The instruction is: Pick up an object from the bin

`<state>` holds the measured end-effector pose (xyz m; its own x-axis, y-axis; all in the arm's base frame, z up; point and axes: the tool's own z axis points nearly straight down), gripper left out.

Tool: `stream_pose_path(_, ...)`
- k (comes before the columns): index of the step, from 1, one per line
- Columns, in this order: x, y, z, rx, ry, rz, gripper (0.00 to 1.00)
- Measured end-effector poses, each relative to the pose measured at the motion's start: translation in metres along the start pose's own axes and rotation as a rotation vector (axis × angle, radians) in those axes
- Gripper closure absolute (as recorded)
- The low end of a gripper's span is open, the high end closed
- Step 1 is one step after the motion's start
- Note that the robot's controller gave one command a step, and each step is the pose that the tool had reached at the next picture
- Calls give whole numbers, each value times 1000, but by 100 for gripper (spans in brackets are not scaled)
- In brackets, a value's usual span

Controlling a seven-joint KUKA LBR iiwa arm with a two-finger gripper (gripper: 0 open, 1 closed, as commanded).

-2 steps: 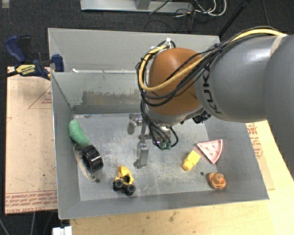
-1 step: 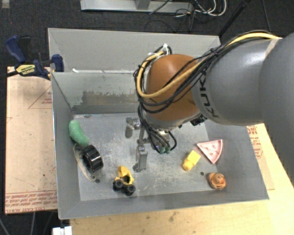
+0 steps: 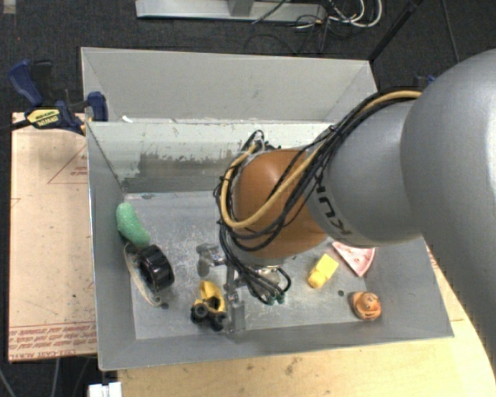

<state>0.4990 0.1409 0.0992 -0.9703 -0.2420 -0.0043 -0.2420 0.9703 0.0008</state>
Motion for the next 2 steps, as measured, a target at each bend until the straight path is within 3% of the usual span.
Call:
stream_pose_path(1,6,3,7,-1,9,-20,0)
stream_pose_path(2,-5,0,-7,0,-3,-26,0)
